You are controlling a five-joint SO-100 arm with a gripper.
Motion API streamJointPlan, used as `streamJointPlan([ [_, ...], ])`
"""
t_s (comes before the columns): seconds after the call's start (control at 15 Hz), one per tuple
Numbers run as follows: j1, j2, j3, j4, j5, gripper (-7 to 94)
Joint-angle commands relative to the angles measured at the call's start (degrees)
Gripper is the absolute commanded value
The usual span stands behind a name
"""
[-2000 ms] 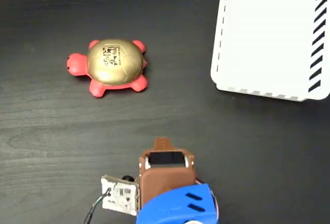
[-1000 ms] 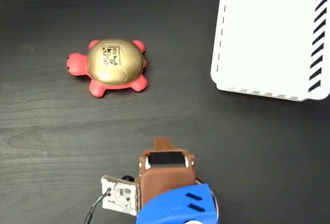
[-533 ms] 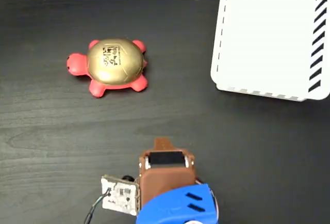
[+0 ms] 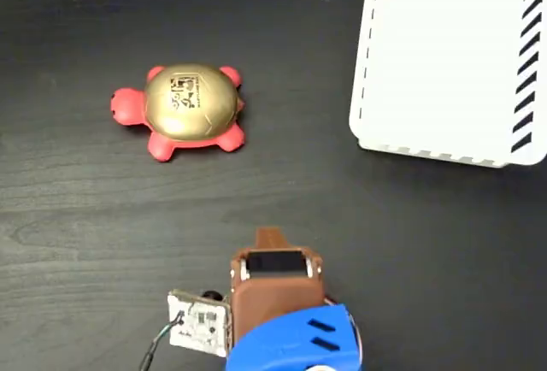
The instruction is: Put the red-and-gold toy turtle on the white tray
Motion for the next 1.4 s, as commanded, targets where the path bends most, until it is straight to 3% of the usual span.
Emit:
streamJointPlan([
  [0.0, 0.09, 0.18, -0.62, -0.09, 0.79, 0],
  [0.2, -2.37, -0.79, -0.62, -0.7, -1.67, 1],
  [0.4, -0.35, -12.66, -2.46, -10.63, 0.7, 1],
  [0.53, -1.41, -25.75, -14.06, -12.3, 1.58, 0],
  [0.87, -6.94, -56.34, -44.74, -5.89, -1.49, 0],
  [1.13, -7.47, -87.71, -77.96, 9.76, -0.53, 0],
  [1.33, -5.98, -98.7, -88.68, 13.54, 2.02, 0],
])
